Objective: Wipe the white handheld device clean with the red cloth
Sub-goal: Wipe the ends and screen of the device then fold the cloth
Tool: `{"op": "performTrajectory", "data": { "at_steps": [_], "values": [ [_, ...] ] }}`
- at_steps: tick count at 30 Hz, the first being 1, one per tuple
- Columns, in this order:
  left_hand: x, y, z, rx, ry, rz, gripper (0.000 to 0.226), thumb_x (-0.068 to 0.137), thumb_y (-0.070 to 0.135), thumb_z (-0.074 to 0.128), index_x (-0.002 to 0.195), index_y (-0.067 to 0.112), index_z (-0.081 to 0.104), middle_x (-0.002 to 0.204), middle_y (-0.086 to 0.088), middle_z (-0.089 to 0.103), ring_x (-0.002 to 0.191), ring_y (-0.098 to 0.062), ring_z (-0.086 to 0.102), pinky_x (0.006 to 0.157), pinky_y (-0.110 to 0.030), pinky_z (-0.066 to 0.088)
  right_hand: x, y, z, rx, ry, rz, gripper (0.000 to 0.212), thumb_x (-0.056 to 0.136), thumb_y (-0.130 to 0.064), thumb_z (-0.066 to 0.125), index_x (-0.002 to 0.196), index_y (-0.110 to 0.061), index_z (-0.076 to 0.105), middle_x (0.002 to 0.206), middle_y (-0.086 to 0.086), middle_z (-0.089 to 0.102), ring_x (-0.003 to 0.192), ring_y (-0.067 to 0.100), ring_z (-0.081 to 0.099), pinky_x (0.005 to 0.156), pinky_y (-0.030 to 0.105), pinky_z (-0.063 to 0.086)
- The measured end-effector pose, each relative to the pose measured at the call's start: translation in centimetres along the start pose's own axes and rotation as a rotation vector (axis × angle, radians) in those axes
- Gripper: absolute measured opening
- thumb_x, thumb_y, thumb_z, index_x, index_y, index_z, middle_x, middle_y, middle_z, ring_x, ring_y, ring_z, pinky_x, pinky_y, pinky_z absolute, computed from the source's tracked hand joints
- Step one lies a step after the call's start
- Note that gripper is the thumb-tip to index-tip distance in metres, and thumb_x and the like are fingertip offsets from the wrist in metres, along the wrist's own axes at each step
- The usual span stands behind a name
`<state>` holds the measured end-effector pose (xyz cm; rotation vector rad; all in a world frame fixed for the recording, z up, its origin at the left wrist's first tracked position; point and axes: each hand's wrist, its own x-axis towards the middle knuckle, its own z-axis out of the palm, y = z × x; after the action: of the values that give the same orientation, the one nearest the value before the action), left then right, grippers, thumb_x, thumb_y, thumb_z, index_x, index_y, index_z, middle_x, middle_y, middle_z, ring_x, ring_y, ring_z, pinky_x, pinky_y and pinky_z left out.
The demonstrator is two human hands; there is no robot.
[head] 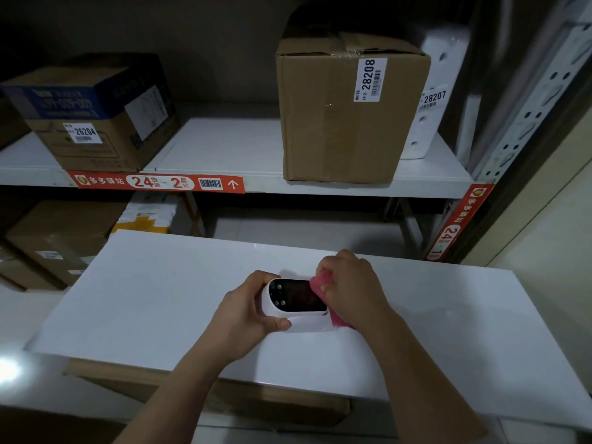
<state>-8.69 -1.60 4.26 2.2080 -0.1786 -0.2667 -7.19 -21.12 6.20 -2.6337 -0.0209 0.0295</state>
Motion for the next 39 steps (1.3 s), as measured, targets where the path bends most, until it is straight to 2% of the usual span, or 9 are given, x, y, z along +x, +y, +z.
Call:
{"op": "performTrajectory", "data": {
  "at_steps": [5, 12, 14, 19, 21, 26, 28, 34, 39],
  "values": [
    [0.1, -0.2, -0.1, -0.008, 0.002, -0.006, 0.059, 0.066, 0.014, 0.085, 0.112, 0.031, 0.053, 0.103, 0.017, 0.064, 0.097, -0.006, 0.061, 0.086, -0.029, 0.054, -0.9, -0.4, -2.0, 0.211, -0.287, -0.005, 0.022, 0.060, -0.004, 0.063, 0.072, -0.022, 0.069, 0.081, -0.008, 0.058, 0.080, 0.012, 0.058, 0.074, 0.033, 0.053],
    [-0.3, 0.3, 0.2, 0.001, -0.037, 0.026, 0.061, 0.065, 0.016, 0.085, 0.113, 0.035, 0.052, 0.105, 0.019, 0.063, 0.097, -0.006, 0.061, 0.084, -0.023, 0.054, 0.0, -0.7, 0.1, 0.046, 0.011, -0.042, 0.017, 0.078, -0.013, 0.060, 0.090, -0.022, 0.067, 0.097, 0.000, 0.056, 0.093, 0.025, 0.053, 0.073, 0.028, 0.039],
    [-0.2, 0.3, 0.1, -0.009, -0.043, 0.020, 0.061, 0.065, 0.015, 0.085, 0.113, 0.035, 0.053, 0.105, 0.018, 0.063, 0.098, -0.007, 0.061, 0.084, -0.023, 0.054, -0.1, -0.3, -0.2, 0.081, -0.014, -0.020, 0.014, 0.075, -0.013, 0.060, 0.084, -0.022, 0.068, 0.092, -0.002, 0.057, 0.089, 0.022, 0.055, 0.071, 0.028, 0.041],
    [-0.1, 0.2, 0.2, -0.059, -0.037, 0.004, 0.059, 0.064, 0.013, 0.086, 0.111, 0.031, 0.055, 0.105, 0.013, 0.066, 0.096, -0.011, 0.063, 0.083, -0.024, 0.054, -0.7, -1.3, -1.7, 0.272, -0.275, -0.073, 0.022, 0.061, -0.009, 0.069, 0.075, -0.026, 0.066, 0.084, -0.011, 0.058, 0.079, 0.005, 0.056, 0.068, 0.020, 0.048],
    [-0.1, 0.2, 0.3, -0.077, -0.040, 0.008, 0.058, 0.063, 0.013, 0.087, 0.109, 0.032, 0.056, 0.104, 0.013, 0.067, 0.095, -0.012, 0.064, 0.083, -0.026, 0.055, -0.6, -2.0, -1.4, 0.293, -0.253, -0.110, 0.027, 0.065, -0.011, 0.068, 0.079, -0.032, 0.062, 0.085, -0.013, 0.059, 0.080, 0.004, 0.056, 0.067, 0.019, 0.046],
    [0.0, 0.1, 0.4, -0.128, -0.024, -0.017, 0.057, 0.060, 0.011, 0.087, 0.105, 0.033, 0.059, 0.103, 0.011, 0.070, 0.095, -0.011, 0.066, 0.084, -0.027, 0.055, 0.1, -2.0, -0.1, 0.200, -0.029, -0.039, 0.016, 0.075, -0.014, 0.064, 0.088, -0.023, 0.064, 0.095, -0.002, 0.057, 0.086, 0.016, 0.056, 0.076, 0.028, 0.046],
    [0.0, 0.1, 0.3, -0.144, -0.023, -0.030, 0.057, 0.060, 0.010, 0.088, 0.104, 0.033, 0.060, 0.103, 0.010, 0.071, 0.095, -0.010, 0.066, 0.085, -0.028, 0.055, 0.2, -1.5, -0.3, 0.199, -0.047, -0.010, 0.015, 0.072, -0.013, 0.066, 0.084, -0.023, 0.066, 0.094, -0.001, 0.058, 0.087, 0.017, 0.056, 0.075, 0.028, 0.045],
    [0.1, 0.3, 0.2, -0.162, -0.045, -0.020, 0.056, 0.063, 0.009, 0.087, 0.107, 0.031, 0.060, 0.105, 0.010, 0.069, 0.098, -0.011, 0.064, 0.087, -0.027, 0.053, -0.6, -2.1, -2.0, 0.334, -0.331, -0.121, 0.024, 0.061, -0.012, 0.076, 0.078, -0.028, 0.069, 0.082, -0.014, 0.059, 0.078, 0.003, 0.056, 0.065, 0.017, 0.047],
    [0.0, 0.6, 0.5, -0.147, -0.060, -0.003, 0.055, 0.062, 0.010, 0.086, 0.105, 0.030, 0.059, 0.102, 0.008, 0.070, 0.093, -0.012, 0.066, 0.083, -0.030, 0.056, -0.1, -3.4, -0.9, 0.266, -0.143, -0.155, 0.017, 0.071, -0.015, 0.070, 0.085, -0.025, 0.067, 0.092, -0.004, 0.057, 0.081, 0.013, 0.055, 0.066, 0.020, 0.042]
  ]
}}
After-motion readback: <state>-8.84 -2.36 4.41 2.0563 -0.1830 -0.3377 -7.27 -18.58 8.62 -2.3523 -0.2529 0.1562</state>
